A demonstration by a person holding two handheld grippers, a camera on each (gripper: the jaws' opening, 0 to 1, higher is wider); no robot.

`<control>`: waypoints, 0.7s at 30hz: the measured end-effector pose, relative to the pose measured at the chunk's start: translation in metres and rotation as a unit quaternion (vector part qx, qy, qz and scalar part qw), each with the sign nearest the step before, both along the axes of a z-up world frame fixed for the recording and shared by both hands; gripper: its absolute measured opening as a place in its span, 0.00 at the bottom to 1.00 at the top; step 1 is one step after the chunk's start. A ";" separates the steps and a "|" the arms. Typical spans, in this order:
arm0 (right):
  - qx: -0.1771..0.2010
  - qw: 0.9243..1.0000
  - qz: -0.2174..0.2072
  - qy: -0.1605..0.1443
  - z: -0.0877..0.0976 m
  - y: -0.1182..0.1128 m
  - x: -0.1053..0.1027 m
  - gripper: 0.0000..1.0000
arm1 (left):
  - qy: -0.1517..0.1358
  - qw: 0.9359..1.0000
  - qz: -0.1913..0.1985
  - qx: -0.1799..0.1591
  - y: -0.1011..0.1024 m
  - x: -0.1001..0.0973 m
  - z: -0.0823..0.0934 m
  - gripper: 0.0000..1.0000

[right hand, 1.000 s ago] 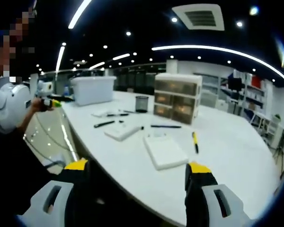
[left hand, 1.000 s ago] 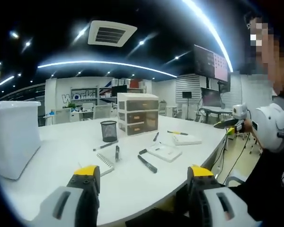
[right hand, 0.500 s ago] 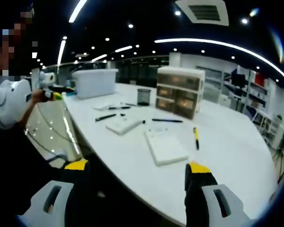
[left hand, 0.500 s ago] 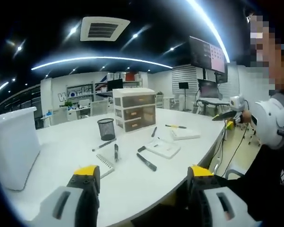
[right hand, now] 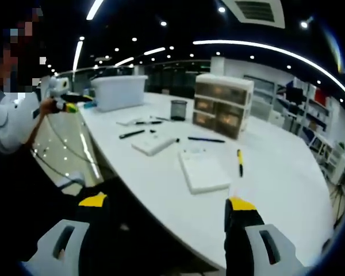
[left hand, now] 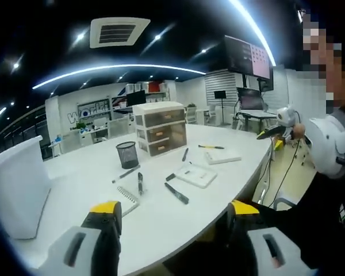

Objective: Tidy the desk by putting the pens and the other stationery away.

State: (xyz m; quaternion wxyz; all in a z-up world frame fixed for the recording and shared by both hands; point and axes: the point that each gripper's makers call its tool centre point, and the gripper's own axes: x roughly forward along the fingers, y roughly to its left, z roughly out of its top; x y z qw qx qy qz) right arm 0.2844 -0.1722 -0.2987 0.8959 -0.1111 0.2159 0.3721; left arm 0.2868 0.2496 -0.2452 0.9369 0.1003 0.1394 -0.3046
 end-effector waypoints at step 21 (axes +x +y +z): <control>-0.014 1.000 0.011 0.006 -0.005 0.003 -0.003 0.77 | 0.038 0.997 -0.039 0.050 -0.012 0.022 0.005 0.74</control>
